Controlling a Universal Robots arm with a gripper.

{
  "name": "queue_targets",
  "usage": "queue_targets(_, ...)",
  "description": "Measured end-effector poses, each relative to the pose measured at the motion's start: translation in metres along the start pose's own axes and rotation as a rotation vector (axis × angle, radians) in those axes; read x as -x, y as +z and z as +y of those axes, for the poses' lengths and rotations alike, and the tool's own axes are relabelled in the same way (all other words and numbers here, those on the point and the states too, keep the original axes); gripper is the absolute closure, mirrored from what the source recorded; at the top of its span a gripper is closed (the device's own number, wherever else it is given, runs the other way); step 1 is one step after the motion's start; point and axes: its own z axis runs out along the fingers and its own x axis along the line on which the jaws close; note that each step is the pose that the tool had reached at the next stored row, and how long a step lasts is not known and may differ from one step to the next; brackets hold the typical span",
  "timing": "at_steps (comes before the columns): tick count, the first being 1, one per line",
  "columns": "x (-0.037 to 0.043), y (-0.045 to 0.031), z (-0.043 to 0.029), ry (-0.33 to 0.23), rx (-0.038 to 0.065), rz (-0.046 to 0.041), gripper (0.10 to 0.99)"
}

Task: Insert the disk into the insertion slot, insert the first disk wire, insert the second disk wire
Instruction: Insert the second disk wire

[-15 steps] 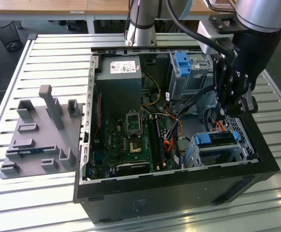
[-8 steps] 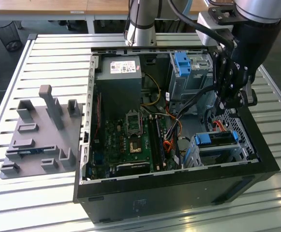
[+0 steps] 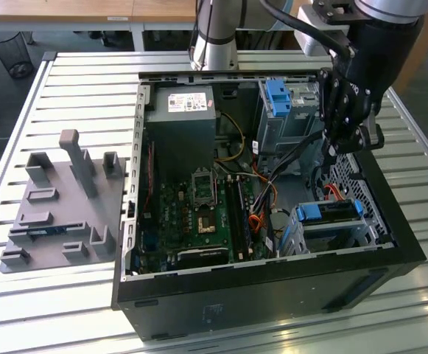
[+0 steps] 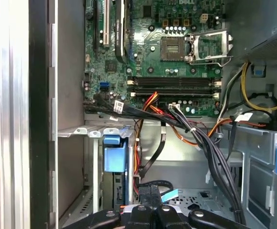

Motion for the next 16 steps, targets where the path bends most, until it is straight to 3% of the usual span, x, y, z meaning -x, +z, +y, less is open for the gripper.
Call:
queue_targets(3,0.0010,0.0000,0.0001,0.000,0.011,0.0013,0.980)
queue_targets(9,0.0015,0.0015,-0.0003,-0.001,0.012,0.0019,0.973)
queue_targets(10,0.0016,0.0020,-0.0006,-0.001,0.012,0.0023,0.914)
queue_targets(11,0.0018,0.0025,-0.0008,-0.001,0.012,0.0029,0.914)
queue_targets(16,0.0029,0.0048,-0.0012,-0.001,0.012,0.0113,0.914)
